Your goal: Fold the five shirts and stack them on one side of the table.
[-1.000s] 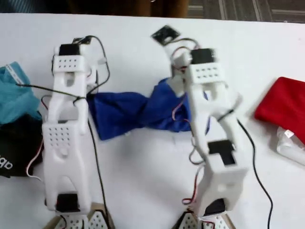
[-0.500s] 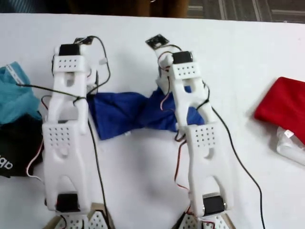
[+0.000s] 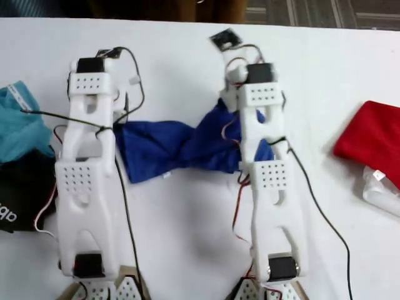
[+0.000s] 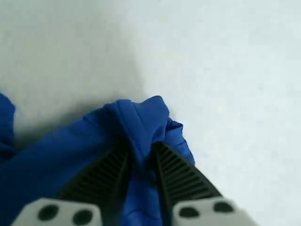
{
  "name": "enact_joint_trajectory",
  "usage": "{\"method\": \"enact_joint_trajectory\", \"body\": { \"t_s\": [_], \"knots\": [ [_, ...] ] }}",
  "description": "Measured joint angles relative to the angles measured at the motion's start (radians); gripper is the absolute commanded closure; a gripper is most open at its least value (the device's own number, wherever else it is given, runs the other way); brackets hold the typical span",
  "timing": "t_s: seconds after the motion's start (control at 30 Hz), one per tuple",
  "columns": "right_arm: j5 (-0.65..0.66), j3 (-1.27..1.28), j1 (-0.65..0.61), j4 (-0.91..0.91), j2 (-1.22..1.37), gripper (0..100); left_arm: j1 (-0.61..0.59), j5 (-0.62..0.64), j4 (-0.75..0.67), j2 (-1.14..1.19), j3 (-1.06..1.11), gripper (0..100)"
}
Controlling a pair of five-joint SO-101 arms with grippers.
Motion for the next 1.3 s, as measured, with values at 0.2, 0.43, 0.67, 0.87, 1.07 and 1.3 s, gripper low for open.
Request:
{"method": "enact_joint_trajectory", "body": {
  "t_s": [0.2, 0.43, 0.67, 0.87, 1.07, 1.3],
  "knots": [
    [0.000, 0.044, 0.100, 0.003, -0.206, 98.1, -0.029, 0.000, 0.000, 0.000, 0.000, 97],
    [0.000, 0.307, 0.126, 0.003, -0.503, 98.1, -0.071, 0.000, 0.002, 0.000, 0.000, 97],
    [0.000, 0.563, 0.126, 0.003, -0.775, 98.1, -0.078, -0.006, 0.002, -0.041, 0.000, 97],
    [0.068, 0.887, 0.143, 0.003, -1.034, 98.1, -0.078, -0.077, 0.002, -0.133, 0.000, 97],
    [0.170, 1.428, 0.123, 0.003, -1.278, 98.1, -0.078, -0.092, 0.003, -0.147, 0.057, 97],
    [0.301, 1.895, 0.009, 0.003, -1.389, 98.1, -0.080, -0.124, 0.003, -0.147, 0.233, 97]
  ]
}}
